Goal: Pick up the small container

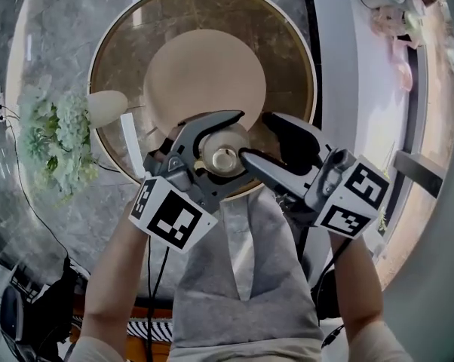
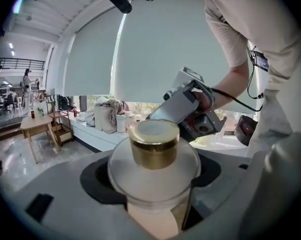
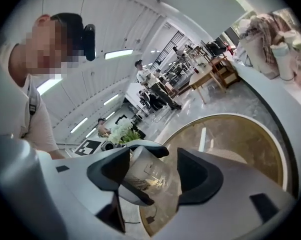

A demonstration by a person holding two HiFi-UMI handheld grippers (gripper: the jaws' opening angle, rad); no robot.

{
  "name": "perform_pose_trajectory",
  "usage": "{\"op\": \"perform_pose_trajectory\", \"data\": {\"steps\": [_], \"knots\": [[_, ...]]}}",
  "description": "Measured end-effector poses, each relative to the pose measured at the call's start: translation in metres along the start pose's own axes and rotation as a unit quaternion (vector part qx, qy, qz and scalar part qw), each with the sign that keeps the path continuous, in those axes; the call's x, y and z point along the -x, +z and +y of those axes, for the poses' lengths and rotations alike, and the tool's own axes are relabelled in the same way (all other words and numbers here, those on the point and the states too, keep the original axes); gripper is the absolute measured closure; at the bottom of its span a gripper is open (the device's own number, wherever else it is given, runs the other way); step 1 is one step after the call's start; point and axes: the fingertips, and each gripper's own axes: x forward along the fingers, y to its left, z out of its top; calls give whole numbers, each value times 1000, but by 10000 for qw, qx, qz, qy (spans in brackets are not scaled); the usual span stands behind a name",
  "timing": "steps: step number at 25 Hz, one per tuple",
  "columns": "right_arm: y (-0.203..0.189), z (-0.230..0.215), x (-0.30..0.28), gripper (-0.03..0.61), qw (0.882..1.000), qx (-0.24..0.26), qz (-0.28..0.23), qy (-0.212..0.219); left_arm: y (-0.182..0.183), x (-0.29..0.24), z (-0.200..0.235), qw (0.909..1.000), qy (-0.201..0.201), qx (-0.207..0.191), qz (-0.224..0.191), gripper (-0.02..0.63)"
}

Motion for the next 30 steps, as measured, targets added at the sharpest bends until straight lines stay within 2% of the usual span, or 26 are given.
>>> {"op": "perform_pose_trajectory", "data": {"steps": [6,14,24,30], "knots": [[7,28,10,276,9930,-870,73,794,34,19,-13,9992,-331,-206,-6,270],[10,67,22,224,9696,-1816,268,1619,78,40,-27,9971,-640,-397,-70,270],[23,106,35,224,9547,-2091,440,2071,115,54,-45,9952,-822,-483,-217,270],[33,126,45,222,9512,-2261,540,2030,135,63,-53,9946,-931,-450,-104,270]]}}
